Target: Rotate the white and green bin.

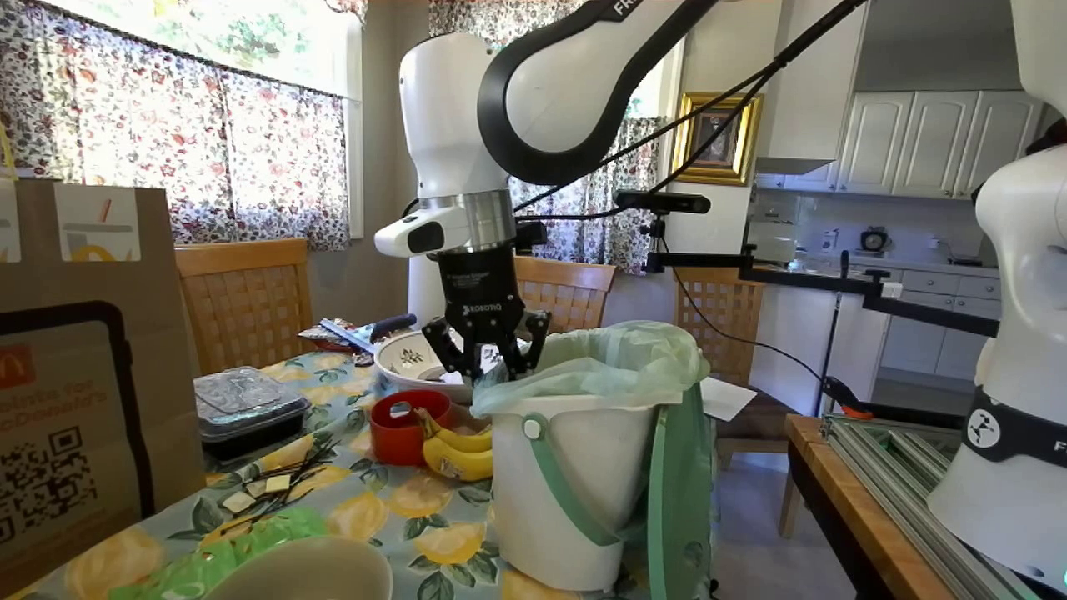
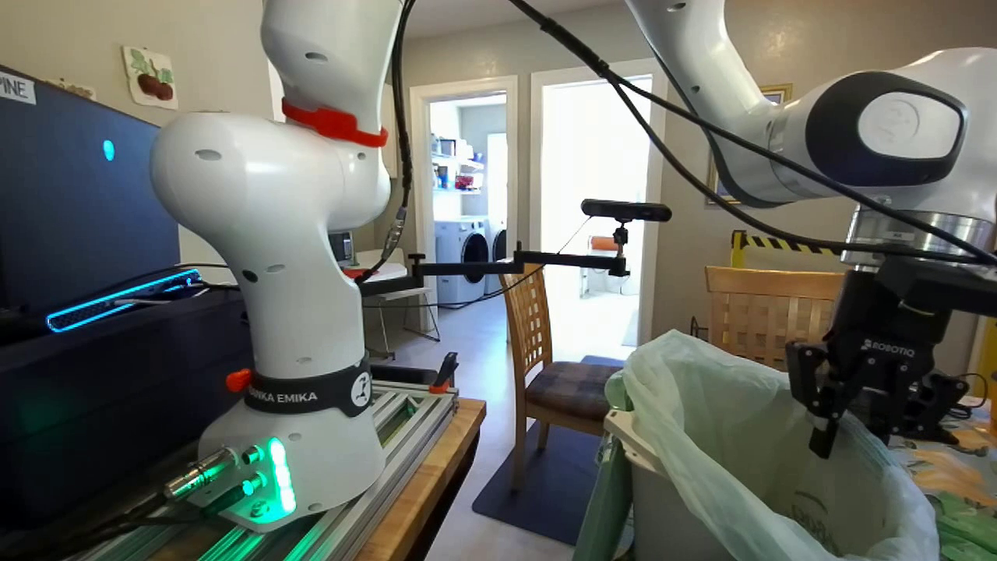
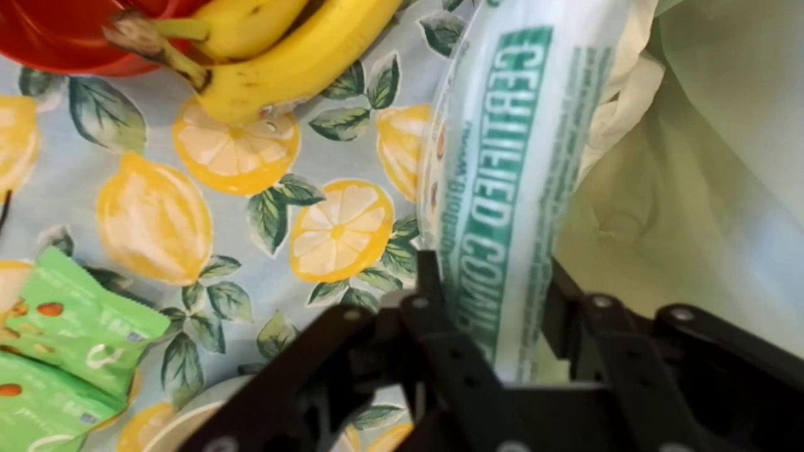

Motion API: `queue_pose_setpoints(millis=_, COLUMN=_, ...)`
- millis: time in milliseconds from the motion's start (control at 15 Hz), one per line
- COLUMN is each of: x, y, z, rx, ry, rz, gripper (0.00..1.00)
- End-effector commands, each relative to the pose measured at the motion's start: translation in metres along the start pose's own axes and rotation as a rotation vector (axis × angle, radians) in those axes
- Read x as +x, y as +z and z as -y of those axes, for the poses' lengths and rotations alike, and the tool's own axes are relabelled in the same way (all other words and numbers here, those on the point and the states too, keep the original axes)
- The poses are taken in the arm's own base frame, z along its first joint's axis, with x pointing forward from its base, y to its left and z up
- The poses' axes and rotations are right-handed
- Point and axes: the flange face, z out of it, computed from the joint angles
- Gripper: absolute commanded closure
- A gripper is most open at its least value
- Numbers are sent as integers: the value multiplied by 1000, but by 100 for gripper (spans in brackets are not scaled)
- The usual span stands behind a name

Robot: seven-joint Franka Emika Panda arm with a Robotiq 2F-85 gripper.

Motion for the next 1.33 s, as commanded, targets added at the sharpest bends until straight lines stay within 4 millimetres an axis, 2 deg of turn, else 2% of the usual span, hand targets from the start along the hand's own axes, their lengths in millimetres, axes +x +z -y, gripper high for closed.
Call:
queue_pose_setpoints(millis=0, x=-13, y=-39, z=10, rx=-11, ry=106, rz=-88, gripper=28)
queue_pose_setpoints(millis=200, x=-29, y=-74, z=18, rx=-12, ry=264, rz=-179, gripper=5)
queue_pose_setpoints(millis=267, x=-38, y=-89, z=23, rx=-12, ry=313, rz=-207, gripper=1)
queue_pose_setpoints(millis=400, x=-55, y=-115, z=33, rx=-8, ry=420, rz=-238, gripper=0)
queue_pose_setpoints(millis=600, x=-82, y=-142, z=46, rx=-31, ry=579, rz=-274, gripper=0)
queue_pose_setpoints(millis=800, x=-103, y=-155, z=53, rx=-73, ry=735, rz=-303, gripper=1)
queue_pose_setpoints(millis=933, x=-112, y=-156, z=59, rx=-108, ry=833, rz=-328, gripper=0)
queue_pose_setpoints(millis=1200, x=-117, y=-144, z=69, rx=-159, ry=1031, rz=-360, gripper=0)
queue_pose_setpoints(millis=1267, x=-119, y=-151, z=54, rx=-152, ry=939, rz=-329, gripper=0)
